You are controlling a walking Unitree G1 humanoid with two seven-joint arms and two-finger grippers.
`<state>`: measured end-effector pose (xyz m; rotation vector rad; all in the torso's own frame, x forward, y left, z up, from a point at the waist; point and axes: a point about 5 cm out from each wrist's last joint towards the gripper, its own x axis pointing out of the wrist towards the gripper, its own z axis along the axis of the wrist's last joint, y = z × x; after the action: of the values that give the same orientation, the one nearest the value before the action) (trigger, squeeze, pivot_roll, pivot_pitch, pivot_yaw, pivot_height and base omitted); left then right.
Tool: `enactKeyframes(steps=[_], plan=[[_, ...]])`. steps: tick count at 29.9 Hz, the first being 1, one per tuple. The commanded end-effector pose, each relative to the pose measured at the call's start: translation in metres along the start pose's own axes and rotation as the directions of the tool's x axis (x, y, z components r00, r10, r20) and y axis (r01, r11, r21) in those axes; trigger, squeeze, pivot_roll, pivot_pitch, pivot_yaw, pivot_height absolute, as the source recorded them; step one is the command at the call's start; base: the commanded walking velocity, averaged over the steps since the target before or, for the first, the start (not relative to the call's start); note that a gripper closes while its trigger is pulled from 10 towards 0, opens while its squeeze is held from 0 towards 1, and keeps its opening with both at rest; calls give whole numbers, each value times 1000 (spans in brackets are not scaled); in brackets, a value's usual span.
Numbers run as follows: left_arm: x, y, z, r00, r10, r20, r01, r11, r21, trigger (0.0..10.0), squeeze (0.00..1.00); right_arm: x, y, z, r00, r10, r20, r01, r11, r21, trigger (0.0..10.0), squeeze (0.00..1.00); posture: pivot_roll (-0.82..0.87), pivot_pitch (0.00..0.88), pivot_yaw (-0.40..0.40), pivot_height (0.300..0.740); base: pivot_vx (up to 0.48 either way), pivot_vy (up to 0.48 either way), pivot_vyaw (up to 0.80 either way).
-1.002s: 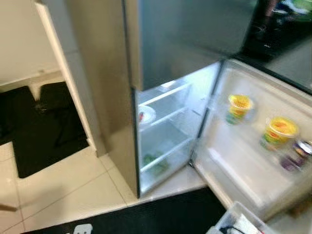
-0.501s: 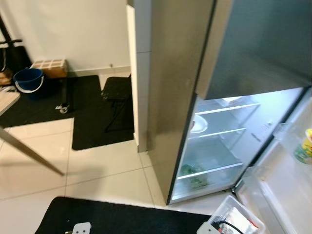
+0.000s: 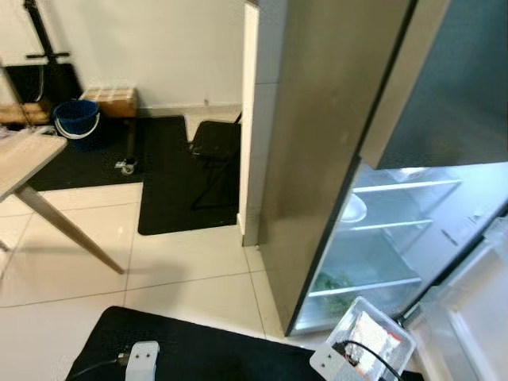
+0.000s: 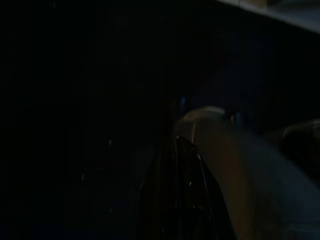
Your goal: Restocking fridge
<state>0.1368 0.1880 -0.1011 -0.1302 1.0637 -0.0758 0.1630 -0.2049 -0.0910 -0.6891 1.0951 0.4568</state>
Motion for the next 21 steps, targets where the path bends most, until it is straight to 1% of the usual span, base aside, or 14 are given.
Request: enactKeyframes(steps=[1, 3, 7, 10, 13, 21], plan=[[1, -7, -5, 999, -23, -24, 23, 1000, 18, 10000, 0, 0, 1, -4, 1000, -7, -10, 7, 1000, 13, 10000, 0, -33, 0, -35, 740, 0, 0, 0], [1, -9, -9, 999, -29, -39, 30, 999, 26, 10000, 0, 0, 6, -7, 1000, 6, -19, -5, 1000, 27, 10000, 0, -33, 0, -35, 740, 0, 0, 0], [-1, -8, -17, 998, -28, -63, 30, 999, 32, 10000, 0, -1, 11, -14, 999, 21, -36, -20, 999, 29, 10000, 0, -30, 0, -38, 740, 0, -470, 0], [-2, -8, -19, 997, -26, -66, 28, 999, 32, 10000, 0, -1, 10, -16, 999, 20, -39, -19, 999, 28, 10000, 0, -35, 0, -36, 740, 0, -472, 0], [-2, -5, -20, 997, -19, -70, 22, 999, 32, 10000, 0, -2, 5, -18, 999, 10, -45, -9, 1000, 28, 10000, 0, -37, 0, -34, 740, 0, -472, 0], [-3, -4, -21, 997, -19, -71, 21, 999, 35, 10000, 0, -2, 1, -16, 999, 2, -41, -1, 1000, 24, 10000, 0, -39, 0, -40, 740, 0, -469, 0]])
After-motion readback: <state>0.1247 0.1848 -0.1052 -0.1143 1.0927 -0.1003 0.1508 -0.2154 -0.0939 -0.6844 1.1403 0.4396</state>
